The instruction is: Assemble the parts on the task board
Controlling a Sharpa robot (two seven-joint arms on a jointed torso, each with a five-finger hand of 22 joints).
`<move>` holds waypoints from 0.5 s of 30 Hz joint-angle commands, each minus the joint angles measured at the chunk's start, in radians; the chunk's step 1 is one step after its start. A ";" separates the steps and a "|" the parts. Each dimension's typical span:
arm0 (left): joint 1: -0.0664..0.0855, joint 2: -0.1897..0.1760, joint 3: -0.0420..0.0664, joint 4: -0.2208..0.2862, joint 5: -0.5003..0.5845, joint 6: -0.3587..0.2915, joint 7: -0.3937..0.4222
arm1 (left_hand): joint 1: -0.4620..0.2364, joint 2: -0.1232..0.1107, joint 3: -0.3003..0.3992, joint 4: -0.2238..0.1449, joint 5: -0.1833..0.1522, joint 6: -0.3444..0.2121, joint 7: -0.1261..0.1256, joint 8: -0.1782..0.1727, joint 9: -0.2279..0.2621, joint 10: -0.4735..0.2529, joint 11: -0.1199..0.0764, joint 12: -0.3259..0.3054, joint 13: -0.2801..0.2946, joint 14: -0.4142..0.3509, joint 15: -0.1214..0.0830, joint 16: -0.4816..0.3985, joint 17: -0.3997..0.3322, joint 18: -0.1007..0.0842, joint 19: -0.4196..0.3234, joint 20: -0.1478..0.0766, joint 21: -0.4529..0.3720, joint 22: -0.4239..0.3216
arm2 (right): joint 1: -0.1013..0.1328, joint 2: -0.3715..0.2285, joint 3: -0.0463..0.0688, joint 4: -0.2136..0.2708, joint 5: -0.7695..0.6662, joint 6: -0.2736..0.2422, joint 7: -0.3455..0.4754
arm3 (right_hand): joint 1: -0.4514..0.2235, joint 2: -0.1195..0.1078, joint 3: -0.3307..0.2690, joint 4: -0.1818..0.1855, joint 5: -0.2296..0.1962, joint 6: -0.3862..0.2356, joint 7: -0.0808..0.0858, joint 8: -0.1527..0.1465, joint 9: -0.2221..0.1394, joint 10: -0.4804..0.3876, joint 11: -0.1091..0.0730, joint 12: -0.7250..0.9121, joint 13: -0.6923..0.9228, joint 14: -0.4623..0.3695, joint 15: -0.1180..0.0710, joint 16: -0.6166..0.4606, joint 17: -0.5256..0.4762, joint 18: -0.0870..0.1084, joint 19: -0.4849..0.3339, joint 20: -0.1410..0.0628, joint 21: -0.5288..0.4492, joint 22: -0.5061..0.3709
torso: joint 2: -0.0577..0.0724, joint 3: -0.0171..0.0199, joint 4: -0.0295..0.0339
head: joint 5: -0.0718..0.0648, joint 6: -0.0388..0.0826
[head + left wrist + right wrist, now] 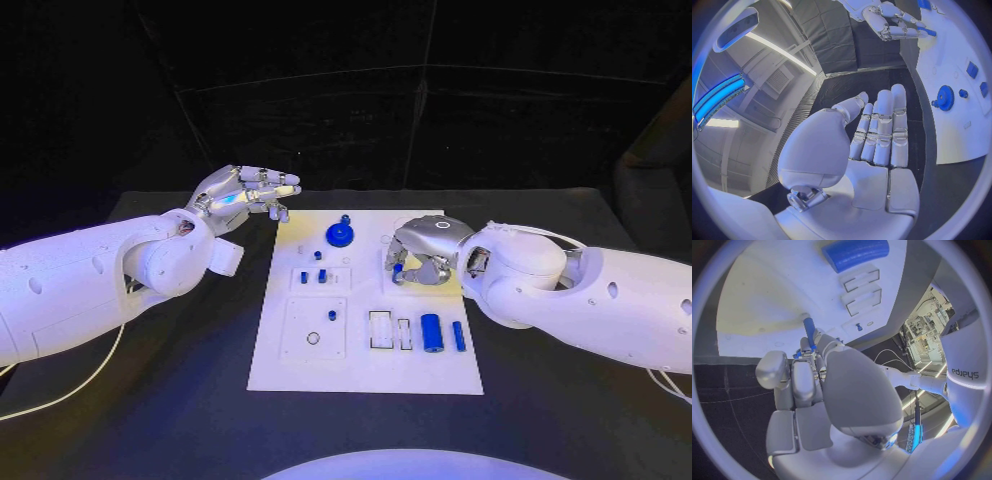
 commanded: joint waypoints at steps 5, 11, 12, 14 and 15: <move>0.001 0.001 0.001 0.000 0.004 0.011 0.004 | 0.006 0.000 -0.006 -0.002 0.002 -0.004 0.000 0.003 -0.001 -0.004 -0.001 0.006 0.000 -0.006 0.000 0.007 -0.001 0.015 0.006 0.000 -0.004 -0.001 | 0.003 -0.038 0.003 0.079 0.041 -0.141 0.042 | -0.030 -0.021 0.042 -0.016 0.003 -0.006 0.006 -0.008 -0.003 0.026 -0.017 -0.017 0.000 0.026 0.001 0.006 0.001 -0.003 0.008 0.004 0.006 0.005 | -0.002 -0.0008 -0.0003 | 0.005 0.003; 0.001 0.002 0.001 0.001 0.004 0.011 0.005 | 0.006 0.000 -0.006 -0.002 0.002 -0.004 0.000 0.003 -0.001 -0.004 -0.001 0.006 0.000 -0.006 0.000 0.007 -0.001 0.015 0.006 0.000 -0.004 -0.001 | 0.004 -0.017 0.005 0.110 0.065 -0.163 0.069 | -0.042 -0.029 0.061 -0.024 0.005 -0.006 0.007 -0.008 -0.003 0.029 -0.016 -0.022 0.001 0.026 0.002 0.008 0.002 -0.003 0.008 0.005 0.009 0.009 | 0.000 -0.0020 0.0001 | 0.009 0.006; 0.001 0.003 0.001 0.001 0.004 0.011 0.005 | 0.006 0.000 -0.006 -0.002 0.002 -0.004 0.000 0.003 -0.001 -0.004 -0.001 0.006 0.000 -0.006 0.000 0.007 -0.001 0.015 0.006 0.000 -0.004 -0.001 | 0.004 0.003 0.005 0.108 0.070 -0.161 0.078 | -0.044 -0.031 0.066 -0.026 0.006 -0.007 0.007 -0.008 -0.003 0.029 -0.016 -0.023 0.001 0.026 0.002 0.008 0.002 -0.003 0.008 0.005 0.009 0.009 | 0.000 -0.0013 -0.0005 | 0.013 0.005; 0.001 0.004 0.001 0.002 0.004 0.011 0.005 | 0.007 0.000 -0.006 -0.003 0.003 -0.005 0.000 0.004 -0.001 -0.004 -0.001 0.006 0.000 -0.006 0.000 0.007 -0.001 0.015 0.006 0.000 -0.004 -0.001 | 0.004 0.040 0.005 0.099 0.070 -0.157 0.091 | -0.047 -0.032 0.071 -0.029 0.006 -0.008 0.007 -0.008 -0.003 0.029 -0.016 -0.025 0.001 0.026 0.002 0.008 0.002 -0.003 0.008 0.005 0.009 0.008 | 0.001 -0.0011 -0.0002 | 0.020 0.002; 0.001 0.004 0.001 0.002 0.004 0.011 0.005 | 0.007 0.001 -0.006 -0.003 0.003 -0.005 0.000 0.004 -0.001 -0.005 -0.001 0.007 0.000 -0.006 0.000 0.007 -0.001 0.015 0.006 0.000 -0.004 -0.001 | 0.003 0.060 0.004 0.093 0.065 -0.154 0.097 | -0.049 -0.034 0.077 -0.032 0.007 -0.009 0.008 -0.009 -0.003 0.028 -0.015 -0.027 0.001 0.025 0.003 0.008 0.001 -0.003 0.007 0.005 0.009 0.008 | 0.001 -0.0007 0.0004 | 0.023 0.001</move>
